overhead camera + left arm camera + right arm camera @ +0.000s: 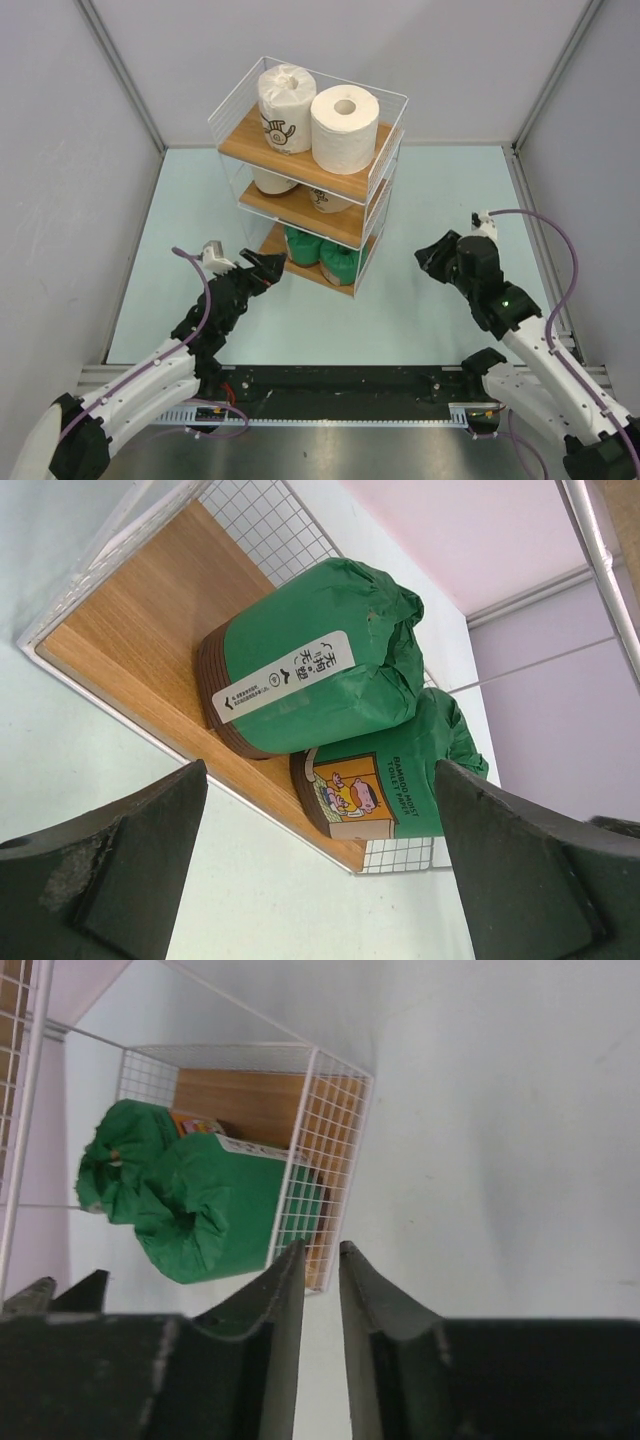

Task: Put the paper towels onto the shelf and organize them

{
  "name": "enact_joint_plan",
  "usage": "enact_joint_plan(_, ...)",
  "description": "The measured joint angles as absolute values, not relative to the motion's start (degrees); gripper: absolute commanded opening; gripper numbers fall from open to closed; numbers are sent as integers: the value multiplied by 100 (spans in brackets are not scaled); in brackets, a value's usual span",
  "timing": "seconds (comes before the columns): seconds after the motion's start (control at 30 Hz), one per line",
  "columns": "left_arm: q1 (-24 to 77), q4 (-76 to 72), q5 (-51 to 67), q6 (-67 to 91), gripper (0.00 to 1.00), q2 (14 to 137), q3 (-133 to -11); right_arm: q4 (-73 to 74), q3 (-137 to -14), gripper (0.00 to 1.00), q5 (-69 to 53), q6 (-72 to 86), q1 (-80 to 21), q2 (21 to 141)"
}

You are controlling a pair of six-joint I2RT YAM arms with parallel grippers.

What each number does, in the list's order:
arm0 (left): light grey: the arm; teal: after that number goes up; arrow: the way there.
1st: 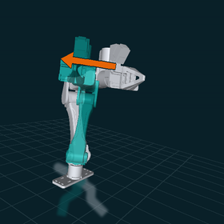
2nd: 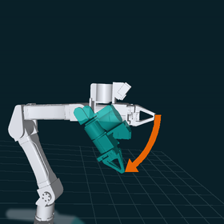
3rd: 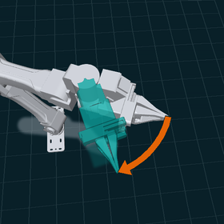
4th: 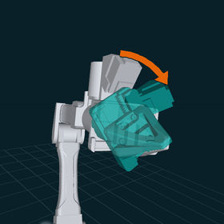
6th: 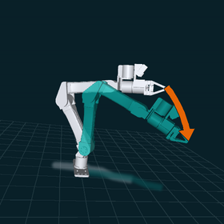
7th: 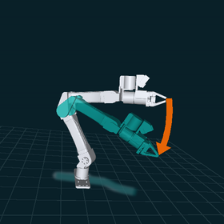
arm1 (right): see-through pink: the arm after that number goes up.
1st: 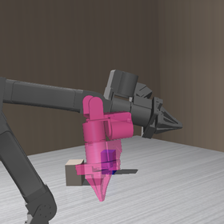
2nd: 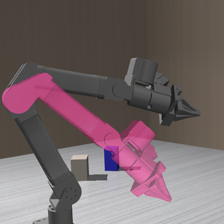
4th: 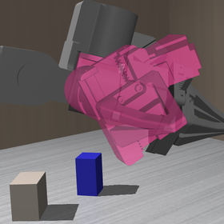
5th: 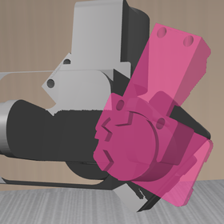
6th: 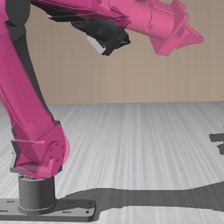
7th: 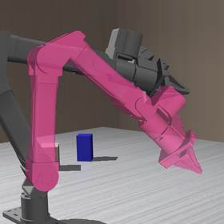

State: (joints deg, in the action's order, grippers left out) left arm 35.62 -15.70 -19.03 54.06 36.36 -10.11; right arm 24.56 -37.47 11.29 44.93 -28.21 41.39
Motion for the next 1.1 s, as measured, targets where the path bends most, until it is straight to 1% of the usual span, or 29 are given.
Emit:
enact_joint_plan(0.07,3562,-1564,-1881,5415,100,3638,-1011,2038,-3607,15,484,4493,-2477,4335)
enact_joint_plan(0.13,3562,-1562,-1872,5417,100,3647,-1011,1645,-3489,10,-89,4499,-2316,4582)
enact_joint_plan(0.2,3562,-1562,-1863,5417,100,3671,-1011,1293,-3398,8,-582,4532,-2316,4884)
enact_joint_plan(0.3,3562,-1533,-1861,5419,100,3682,-1011,965,-3356,6,-976,4558,-2438,5179)
enact_joint_plan(0.67,3562,-1518,-1833,5459,100,3734,-1011,349,-3356,6,-884,4737,-3157,5780)
enact_joint_plan(1.1,3562,-1232,-1780,5465,100,3658,-1011,-298,-3356,4,-897,4869,-3177,6488)
